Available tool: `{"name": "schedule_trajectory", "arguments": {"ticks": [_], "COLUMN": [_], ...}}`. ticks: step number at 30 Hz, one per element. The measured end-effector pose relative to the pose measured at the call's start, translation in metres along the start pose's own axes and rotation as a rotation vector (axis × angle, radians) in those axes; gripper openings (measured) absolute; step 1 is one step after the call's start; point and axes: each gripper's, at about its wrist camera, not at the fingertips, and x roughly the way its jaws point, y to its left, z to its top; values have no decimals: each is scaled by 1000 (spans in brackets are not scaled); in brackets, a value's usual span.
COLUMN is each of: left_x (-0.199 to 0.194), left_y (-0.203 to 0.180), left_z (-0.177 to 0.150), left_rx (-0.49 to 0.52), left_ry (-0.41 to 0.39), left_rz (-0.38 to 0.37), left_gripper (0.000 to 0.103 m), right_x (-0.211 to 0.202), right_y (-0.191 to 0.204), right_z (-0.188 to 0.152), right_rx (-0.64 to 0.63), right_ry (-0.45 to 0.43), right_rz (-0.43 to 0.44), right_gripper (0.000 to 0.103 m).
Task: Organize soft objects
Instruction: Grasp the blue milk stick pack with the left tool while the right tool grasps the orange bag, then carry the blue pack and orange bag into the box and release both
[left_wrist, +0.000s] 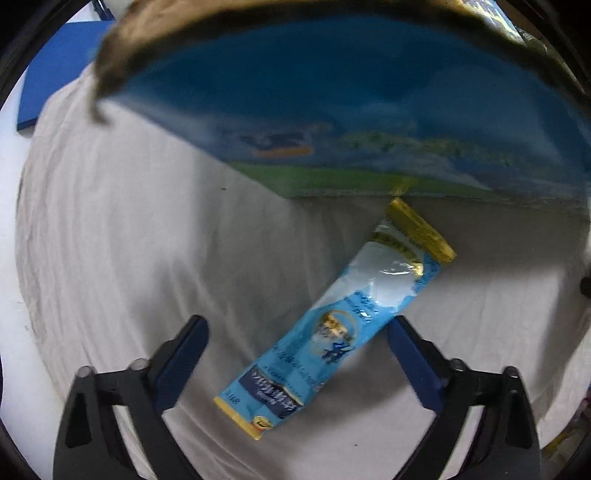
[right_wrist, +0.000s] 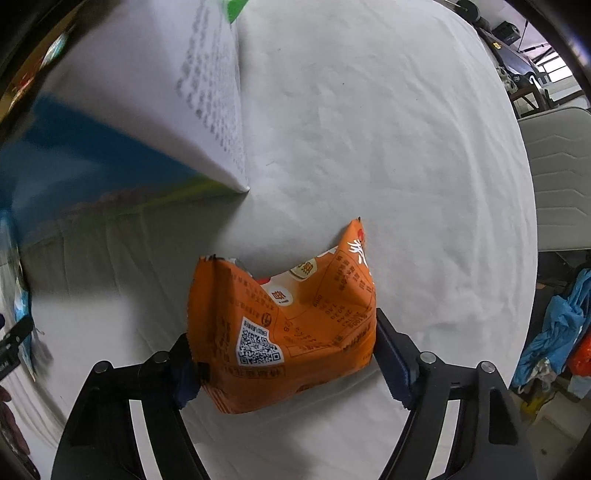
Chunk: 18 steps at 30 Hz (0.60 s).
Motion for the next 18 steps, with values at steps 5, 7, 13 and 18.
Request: {"name": "schedule_trajectory", "arguments": {"ticks": [5, 7, 13, 18], "left_x": [2, 1, -3, -8], "left_y": [-6, -10, -10, -9], "left_z": [-5, -8, -20, -41], "left_rx": [9, 24, 3, -62], "left_ry": [13, 13, 29, 34], "left_rz": [-53, -57, -88, -149], "left_gripper": [60, 55, 33, 27], "right_x": [-1, -1, -6, -11], "right_y": [0, -1, -15, -23], "right_z": [-5, -9, -15, -25], "right_rx": [2, -2, 10, 4], "right_ry": [5, 6, -4, -12], "right_rz": [20, 27, 62, 81], "right_gripper": [80, 77, 70, 69]}}
